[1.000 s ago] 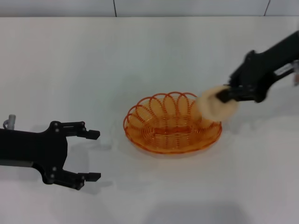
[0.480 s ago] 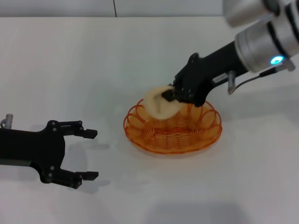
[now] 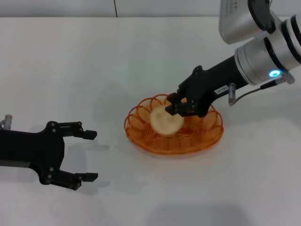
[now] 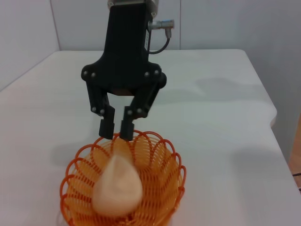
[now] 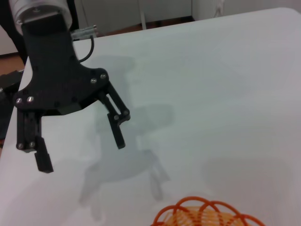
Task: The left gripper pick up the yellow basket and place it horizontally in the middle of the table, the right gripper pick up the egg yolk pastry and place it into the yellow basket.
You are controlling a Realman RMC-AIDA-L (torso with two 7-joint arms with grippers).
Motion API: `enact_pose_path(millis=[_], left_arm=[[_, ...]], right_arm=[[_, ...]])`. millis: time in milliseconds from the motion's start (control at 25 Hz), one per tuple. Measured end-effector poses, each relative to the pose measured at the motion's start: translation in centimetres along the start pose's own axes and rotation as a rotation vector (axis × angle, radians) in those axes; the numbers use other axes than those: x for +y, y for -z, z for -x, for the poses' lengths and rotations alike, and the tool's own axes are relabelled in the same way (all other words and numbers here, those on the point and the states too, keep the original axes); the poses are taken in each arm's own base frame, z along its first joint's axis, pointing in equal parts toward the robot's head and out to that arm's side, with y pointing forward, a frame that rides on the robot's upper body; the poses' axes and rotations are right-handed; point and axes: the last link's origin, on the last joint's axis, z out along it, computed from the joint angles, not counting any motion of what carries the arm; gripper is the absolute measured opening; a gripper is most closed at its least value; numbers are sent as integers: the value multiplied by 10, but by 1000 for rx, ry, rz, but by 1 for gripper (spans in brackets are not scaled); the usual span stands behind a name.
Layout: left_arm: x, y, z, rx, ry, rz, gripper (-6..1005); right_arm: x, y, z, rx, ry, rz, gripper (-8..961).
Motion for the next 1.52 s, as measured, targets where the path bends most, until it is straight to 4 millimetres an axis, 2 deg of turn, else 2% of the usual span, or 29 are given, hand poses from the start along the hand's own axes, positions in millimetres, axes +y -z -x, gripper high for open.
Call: enact_pose_path(millis=[280,400,560,600,880,960,1240,1520], left_arm=[[0,0,0,-1,1,-1,887],[0,2,0,2,4,-8,887],[-2,4,0,3,6,-16,887],[-3,5,0,2,8,-16,887],[-8,12,0,15,29,-53,887],[-8,14,1,19,37,-58,887],[-21,8,-7,40,27,-22,887],[-32,7,-15,49,17,3,887]], right_arm=[[2,1,-10,9,-20,4,313],[3,7,-22,0,-27,3,378],[2,13,-36,-18,-45,-13,543],[3,21,-56,-42,-67,-29,585],[14,39,-95,-172,-59,-42,821],[16,43,-105,-211,-62,-34,860],[23,73,-135,-417,-74,0,858],[28,87,-150,-428,-76,15,856]])
